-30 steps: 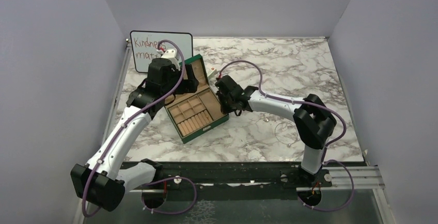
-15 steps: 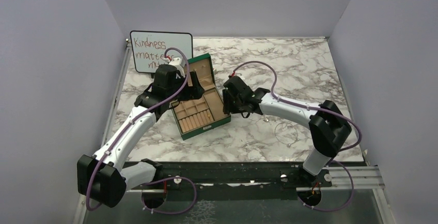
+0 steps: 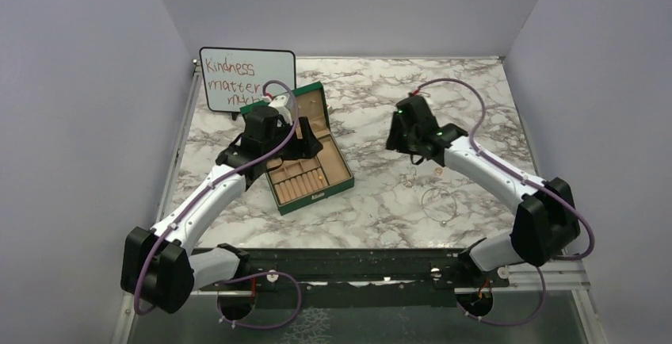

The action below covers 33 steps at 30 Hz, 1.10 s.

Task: Organize the mixed jewelry

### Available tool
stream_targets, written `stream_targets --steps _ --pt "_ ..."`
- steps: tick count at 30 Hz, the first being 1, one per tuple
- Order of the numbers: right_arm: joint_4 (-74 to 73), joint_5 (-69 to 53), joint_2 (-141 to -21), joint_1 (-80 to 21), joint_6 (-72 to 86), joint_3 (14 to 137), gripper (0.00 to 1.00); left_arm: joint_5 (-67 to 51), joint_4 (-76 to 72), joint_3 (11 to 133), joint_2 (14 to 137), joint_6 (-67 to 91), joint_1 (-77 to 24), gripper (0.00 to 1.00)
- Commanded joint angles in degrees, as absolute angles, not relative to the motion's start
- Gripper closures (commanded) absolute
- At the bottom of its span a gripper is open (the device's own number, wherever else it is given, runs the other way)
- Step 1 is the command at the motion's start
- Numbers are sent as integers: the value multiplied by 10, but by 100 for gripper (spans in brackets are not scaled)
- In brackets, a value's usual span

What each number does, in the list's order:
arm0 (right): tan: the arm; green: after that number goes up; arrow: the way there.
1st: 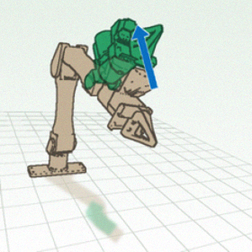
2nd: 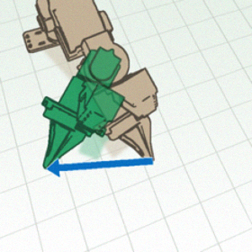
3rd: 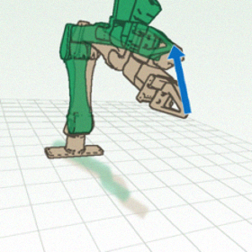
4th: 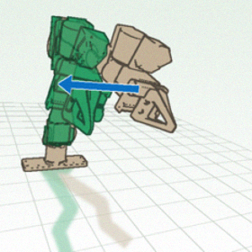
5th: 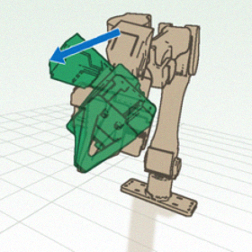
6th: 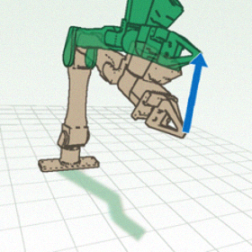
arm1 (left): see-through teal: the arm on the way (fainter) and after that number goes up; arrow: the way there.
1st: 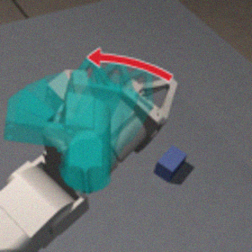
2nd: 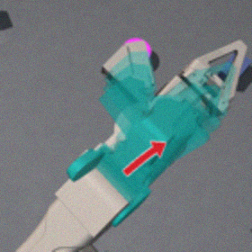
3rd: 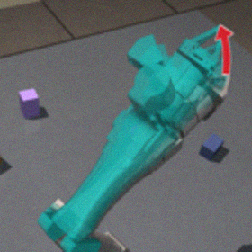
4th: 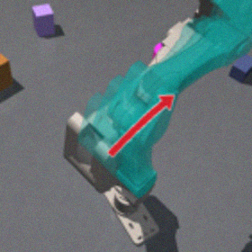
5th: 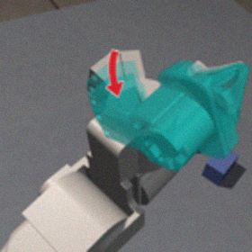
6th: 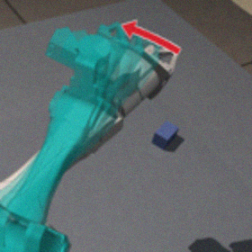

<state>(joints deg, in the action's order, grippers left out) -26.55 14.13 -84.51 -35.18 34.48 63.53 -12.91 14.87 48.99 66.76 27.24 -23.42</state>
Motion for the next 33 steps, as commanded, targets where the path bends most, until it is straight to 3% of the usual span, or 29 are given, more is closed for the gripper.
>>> stream_targets --steps 1,6,11,18,33 --pt "-298 165 -800 -251 349 582 50 -153 97 485 680 277 -245 24" --pt "-268 135 -804 -133 326 532 56 -159 80 491 696 271 -259 24" --pt "-241 122 -841 -84 300 527 62 -159 74 492 704 270 -265 28" --pt "-222 114 -905 -64 278 552 68 -159 68 488 709 271 -269 35" --pt "-225 131 -970 -49 260 582 69 -157 66 485 713 271 -272 36"
